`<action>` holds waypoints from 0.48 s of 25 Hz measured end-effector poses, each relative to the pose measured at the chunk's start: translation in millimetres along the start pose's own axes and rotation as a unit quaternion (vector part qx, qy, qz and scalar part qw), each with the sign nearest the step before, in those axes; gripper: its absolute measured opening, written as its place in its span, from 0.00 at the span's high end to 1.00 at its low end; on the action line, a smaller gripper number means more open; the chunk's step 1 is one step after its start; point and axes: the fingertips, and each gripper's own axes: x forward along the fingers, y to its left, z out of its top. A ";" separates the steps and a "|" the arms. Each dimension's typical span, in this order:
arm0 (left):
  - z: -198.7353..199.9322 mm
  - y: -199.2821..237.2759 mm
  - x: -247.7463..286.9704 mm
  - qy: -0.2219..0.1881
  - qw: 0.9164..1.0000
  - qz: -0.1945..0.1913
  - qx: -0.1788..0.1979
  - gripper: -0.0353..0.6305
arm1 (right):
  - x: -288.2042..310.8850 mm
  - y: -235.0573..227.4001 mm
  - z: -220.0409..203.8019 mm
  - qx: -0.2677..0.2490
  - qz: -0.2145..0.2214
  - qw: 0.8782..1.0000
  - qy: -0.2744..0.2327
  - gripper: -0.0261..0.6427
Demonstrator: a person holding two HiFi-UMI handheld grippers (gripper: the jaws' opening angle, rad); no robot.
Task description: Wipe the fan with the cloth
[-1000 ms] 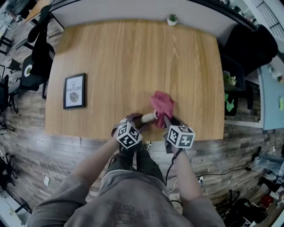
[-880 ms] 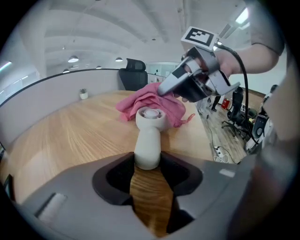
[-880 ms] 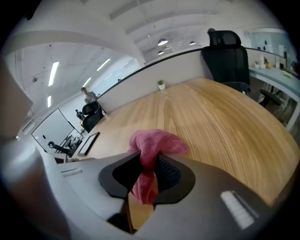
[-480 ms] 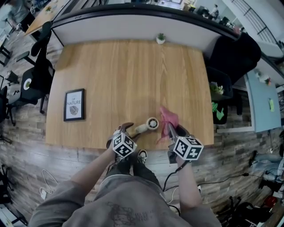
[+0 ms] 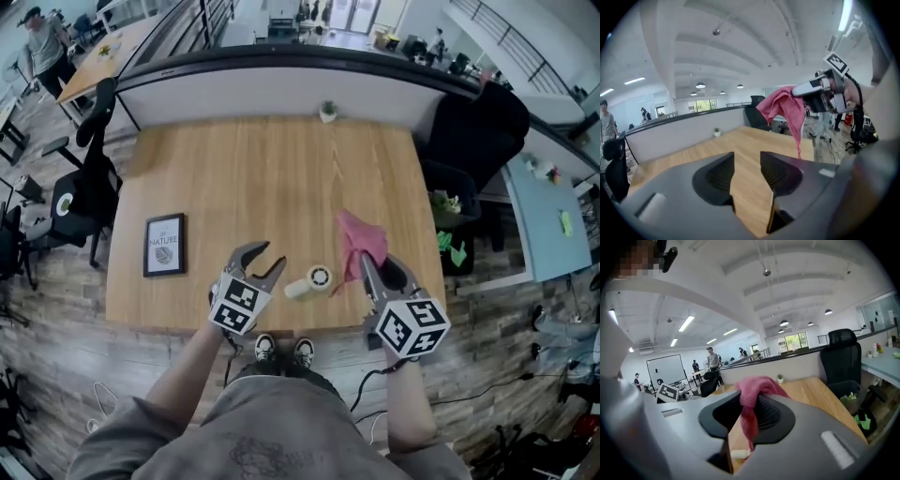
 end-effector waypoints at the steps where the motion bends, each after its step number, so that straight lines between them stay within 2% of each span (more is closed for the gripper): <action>1: 20.2 7.1 -6.8 -0.018 1.000 0.006 0.004 0.69 | -2.7 4.1 12.9 -0.007 0.002 1.000 -0.012 0.84; 3: 60.6 17.6 -22.0 -0.063 0.998 0.016 0.011 0.69 | -10.1 12.1 38.5 -0.023 0.006 0.999 -0.040 0.84; 6: 118.2 26.0 -49.3 -0.133 0.990 0.031 0.015 0.69 | -25.9 23.8 76.2 -0.051 0.007 0.995 -0.088 0.84; 9: 162.0 31.4 -76.4 -0.179 0.982 0.048 0.031 0.75 | -41.3 36.4 109.7 -0.081 0.004 0.988 -0.131 0.84; 12: 187.1 34.1 -102.1 -0.213 0.975 0.055 0.034 0.76 | -55.8 49.7 130.9 -0.100 0.005 0.981 -0.164 0.84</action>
